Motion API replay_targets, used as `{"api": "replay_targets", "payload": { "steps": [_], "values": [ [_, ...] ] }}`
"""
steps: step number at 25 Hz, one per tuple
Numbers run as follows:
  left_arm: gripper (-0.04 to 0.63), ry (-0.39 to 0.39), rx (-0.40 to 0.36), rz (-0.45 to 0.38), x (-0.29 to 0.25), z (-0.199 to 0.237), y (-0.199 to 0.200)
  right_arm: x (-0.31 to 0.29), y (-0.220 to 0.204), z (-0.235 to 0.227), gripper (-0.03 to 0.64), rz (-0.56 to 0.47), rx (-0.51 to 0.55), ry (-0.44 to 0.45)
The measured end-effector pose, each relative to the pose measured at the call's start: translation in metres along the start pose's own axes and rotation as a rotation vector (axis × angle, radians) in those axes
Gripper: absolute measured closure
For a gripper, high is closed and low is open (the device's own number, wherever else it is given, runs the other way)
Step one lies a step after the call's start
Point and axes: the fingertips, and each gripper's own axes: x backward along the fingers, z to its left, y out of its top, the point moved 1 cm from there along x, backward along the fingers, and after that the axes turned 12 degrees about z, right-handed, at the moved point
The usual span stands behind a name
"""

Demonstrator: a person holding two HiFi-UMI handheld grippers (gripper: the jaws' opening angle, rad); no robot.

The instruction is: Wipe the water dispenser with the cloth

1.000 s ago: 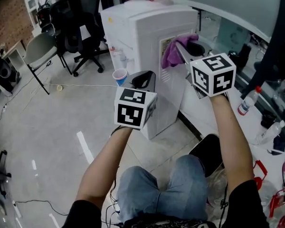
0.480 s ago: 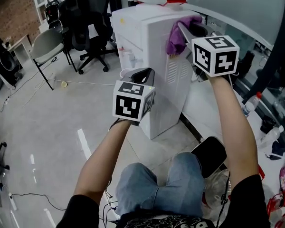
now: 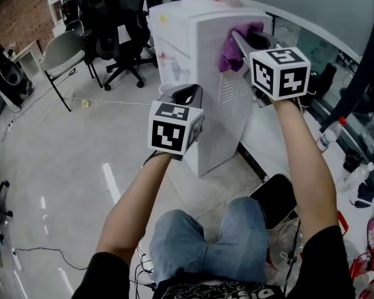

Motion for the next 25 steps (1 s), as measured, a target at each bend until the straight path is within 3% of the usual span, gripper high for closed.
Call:
{"api": "replay_targets", "payload": {
  "steps": [25],
  "values": [
    [0.568, 0.031, 0.046, 0.100, -0.030, -0.004, -0.103, -0.020, -0.147, 0.043, 0.584, 0.145, -0.038, 0.053]
  ]
}}
